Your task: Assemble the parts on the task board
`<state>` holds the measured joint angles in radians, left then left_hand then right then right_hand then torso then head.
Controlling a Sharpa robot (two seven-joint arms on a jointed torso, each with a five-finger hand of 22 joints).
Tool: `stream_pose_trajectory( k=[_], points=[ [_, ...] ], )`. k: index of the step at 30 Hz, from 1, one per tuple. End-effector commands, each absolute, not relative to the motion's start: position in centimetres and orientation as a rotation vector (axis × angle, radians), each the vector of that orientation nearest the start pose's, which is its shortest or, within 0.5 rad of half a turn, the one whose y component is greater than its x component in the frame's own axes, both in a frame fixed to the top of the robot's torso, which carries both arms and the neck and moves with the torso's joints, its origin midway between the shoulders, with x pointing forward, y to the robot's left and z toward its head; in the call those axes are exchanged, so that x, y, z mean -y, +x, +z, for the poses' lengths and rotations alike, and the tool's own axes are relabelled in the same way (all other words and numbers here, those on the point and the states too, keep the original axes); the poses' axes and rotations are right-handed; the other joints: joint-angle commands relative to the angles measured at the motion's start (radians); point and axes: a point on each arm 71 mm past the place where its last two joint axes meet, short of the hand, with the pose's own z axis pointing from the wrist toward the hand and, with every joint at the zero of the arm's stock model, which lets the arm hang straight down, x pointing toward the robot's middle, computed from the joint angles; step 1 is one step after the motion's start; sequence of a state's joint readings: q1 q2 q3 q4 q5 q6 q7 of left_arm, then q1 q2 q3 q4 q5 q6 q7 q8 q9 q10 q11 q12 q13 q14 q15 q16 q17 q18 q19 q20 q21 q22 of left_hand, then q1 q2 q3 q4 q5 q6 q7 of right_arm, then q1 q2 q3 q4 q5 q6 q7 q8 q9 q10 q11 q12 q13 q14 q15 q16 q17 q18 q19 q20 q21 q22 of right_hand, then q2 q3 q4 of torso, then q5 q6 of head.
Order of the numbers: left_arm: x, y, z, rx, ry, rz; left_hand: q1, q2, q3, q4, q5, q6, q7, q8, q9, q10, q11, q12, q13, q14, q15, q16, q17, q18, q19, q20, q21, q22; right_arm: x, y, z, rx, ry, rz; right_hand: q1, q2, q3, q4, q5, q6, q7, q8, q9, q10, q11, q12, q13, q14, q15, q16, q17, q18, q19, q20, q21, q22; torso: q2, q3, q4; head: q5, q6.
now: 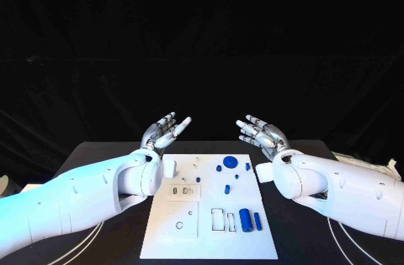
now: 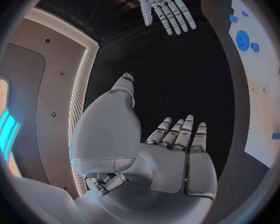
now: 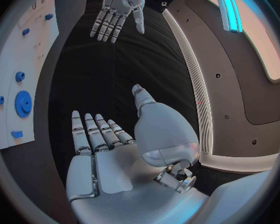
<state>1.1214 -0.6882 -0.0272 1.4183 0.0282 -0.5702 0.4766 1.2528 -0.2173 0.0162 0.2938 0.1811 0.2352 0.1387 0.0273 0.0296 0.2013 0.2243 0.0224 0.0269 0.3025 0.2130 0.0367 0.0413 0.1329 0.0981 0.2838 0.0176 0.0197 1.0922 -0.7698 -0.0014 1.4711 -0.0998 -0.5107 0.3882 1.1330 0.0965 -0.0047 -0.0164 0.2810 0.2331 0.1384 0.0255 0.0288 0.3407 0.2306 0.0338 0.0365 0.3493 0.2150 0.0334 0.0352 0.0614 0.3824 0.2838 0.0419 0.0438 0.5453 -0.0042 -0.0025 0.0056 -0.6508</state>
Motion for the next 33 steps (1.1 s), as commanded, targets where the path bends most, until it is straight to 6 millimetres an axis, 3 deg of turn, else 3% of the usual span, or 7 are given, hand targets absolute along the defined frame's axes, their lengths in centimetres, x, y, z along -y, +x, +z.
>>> stream_pose_trajectory(
  k=[1, 3, 5, 8, 15, 23, 33],
  points=[
    [-17.1, 49.8, -21.5, -1.319, -1.200, -1.449, 0.034, 0.003, 0.008, 0.007, 0.003, 0.031, 0.134, 0.009, 0.004, 0.030, 0.017, 0.009, 0.004, 0.038, 0.009, 0.010, 0.006, 0.010, 0.018, 0.010, 0.009, 0.005, 18.8, 48.5, -22.0, -1.546, 1.033, 1.447, 0.135, 0.005, 0.024, -0.094, -0.015, 0.227, 0.138, 0.039, 0.023, 0.315, 0.012, 0.050, 0.025, 0.362, 0.003, 0.058, 0.029, 0.078, 0.268, 0.005, 0.062, 0.031, 0.000, -0.0001, 0.0000, 0.000, 0.000],
    [-17.1, 49.8, -21.5, -1.319, -1.200, -1.449, 0.056, 0.035, 0.033, 0.005, -0.005, 0.109, 0.147, 0.027, 0.015, 0.119, 0.034, 0.028, 0.014, 0.132, 0.021, 0.033, 0.019, 0.001, 0.062, 0.009, 0.025, 0.014, 18.7, 48.6, -22.0, -1.562, 1.023, 1.453, 0.167, 0.008, 0.040, -0.126, -0.029, 0.381, 0.117, 0.064, 0.036, 0.504, -0.010, 0.076, 0.033, 0.518, -0.021, 0.079, 0.032, 0.106, 0.359, 0.006, 0.089, 0.038, 0.000, -0.0001, 0.0000, 0.000, 0.000],
    [-17.1, 49.8, -21.5, -1.319, -1.200, -1.449, 0.080, 0.065, 0.053, 0.002, -0.012, 0.201, 0.147, 0.048, 0.025, 0.233, 0.040, 0.052, 0.025, 0.275, 0.026, 0.069, 0.038, -0.005, 0.139, 0.007, 0.053, 0.030, 18.7, 48.6, -22.0, -1.570, 1.017, 1.456, 0.185, 0.007, 0.053, -0.148, -0.042, 0.509, 0.104, 0.088, 0.047, 0.574, -0.030, 0.090, 0.034, 0.580, -0.041, 0.092, 0.034, 0.122, 0.412, 0.001, 0.112, 0.043, 0.000, -0.0001, 0.0000, 0.000, 0.000],
    [-20.2, 49.9, -21.3, -1.268, -1.193, -1.412, 0.112, 0.118, 0.076, -0.010, -0.021, 0.396, 0.134, 0.086, 0.041, 0.540, 0.013, 0.109, 0.045, 0.486, -0.001, 0.123, 0.059, 0.017, 0.448, 0.007, 0.168, 0.086, 21.5, 50.2, -21.3, -1.414, 0.783, 1.280, 0.195, 0.006, 0.083, -0.183, -0.058, 0.651, 0.086, 0.090, 0.044, 0.655, -0.051, 0.076, 0.025, 0.670, -0.067, 0.089, 0.028, 0.125, 0.497, -0.021, 0.138, 0.042, 0.003, 0.0004, 0.0018, -0.005, -0.003],
    [-21.0, 49.3, -21.1, -1.307, -1.208, -1.437, 0.143, 0.141, 0.067, -0.049, -0.030, 0.645, 0.101, 0.119, 0.049, 0.743, -0.031, 0.130, 0.042, 0.680, -0.059, 0.160, 0.067, 0.057, 0.699, -0.009, 0.251, 0.108, 21.8, 50.6, -20.6, -1.440, 0.540, 1.187, 0.170, 0.000, 0.131, -0.223, -0.112, 0.724, 0.073, 0.062, 0.036, 0.738, -0.071, 0.041, 0.025, 0.766, -0.094, 0.074, 0.029, 0.125, 0.570, -0.049, 0.149, 0.029, 0.025, -0.0001, -0.0014, -0.001, 0.004],
    [-20.7, 47.9, -20.1, -1.370, -1.181, -1.503, 0.160, 0.164, 0.058, -0.100, -0.031, 0.745, 0.072, 0.111, 0.040, 0.868, -0.067, 0.120, 0.045, 0.821, -0.102, 0.171, 0.096, 0.053, 0.843, -0.058, 0.277, 0.102, 21.5, 51.1, -19.4, -1.530, 0.243, 1.033, 0.159, -0.011, 0.180, -0.267, -0.112, 0.770, 0.059, 0.043, 0.038, 0.794, -0.090, 0.029, 0.026, 0.852, -0.122, 0.067, 0.033, 0.125, 0.653, -0.084, 0.173, 0.030, 0.065, -0.0025, 0.0069, -0.007, 0.014],
    [-19.9, 46.5, -18.0, -1.395, -1.161, -1.612, 0.163, 0.174, 0.061, -0.112, -0.031, 0.775, 0.064, 0.099, 0.038, 0.910, -0.081, 0.104, 0.045, 0.884, -0.122, 0.176, 0.130, 0.052, 0.904, -0.080, 0.292, 0.103, 20.6, 51.4, -18.5, -1.633, -0.091, 0.746, 0.150, -0.057, 0.185, -0.265, -0.127, 0.831, 0.028, 0.046, 0.041, 0.890, -0.131, 0.036, 0.030, 1.022, -0.180, 0.116, 0.070, 0.125, 0.811, -0.149, 0.264, 0.064, 0.129, -0.0195, 0.0322, -0.034, 0.034]
  ],
)
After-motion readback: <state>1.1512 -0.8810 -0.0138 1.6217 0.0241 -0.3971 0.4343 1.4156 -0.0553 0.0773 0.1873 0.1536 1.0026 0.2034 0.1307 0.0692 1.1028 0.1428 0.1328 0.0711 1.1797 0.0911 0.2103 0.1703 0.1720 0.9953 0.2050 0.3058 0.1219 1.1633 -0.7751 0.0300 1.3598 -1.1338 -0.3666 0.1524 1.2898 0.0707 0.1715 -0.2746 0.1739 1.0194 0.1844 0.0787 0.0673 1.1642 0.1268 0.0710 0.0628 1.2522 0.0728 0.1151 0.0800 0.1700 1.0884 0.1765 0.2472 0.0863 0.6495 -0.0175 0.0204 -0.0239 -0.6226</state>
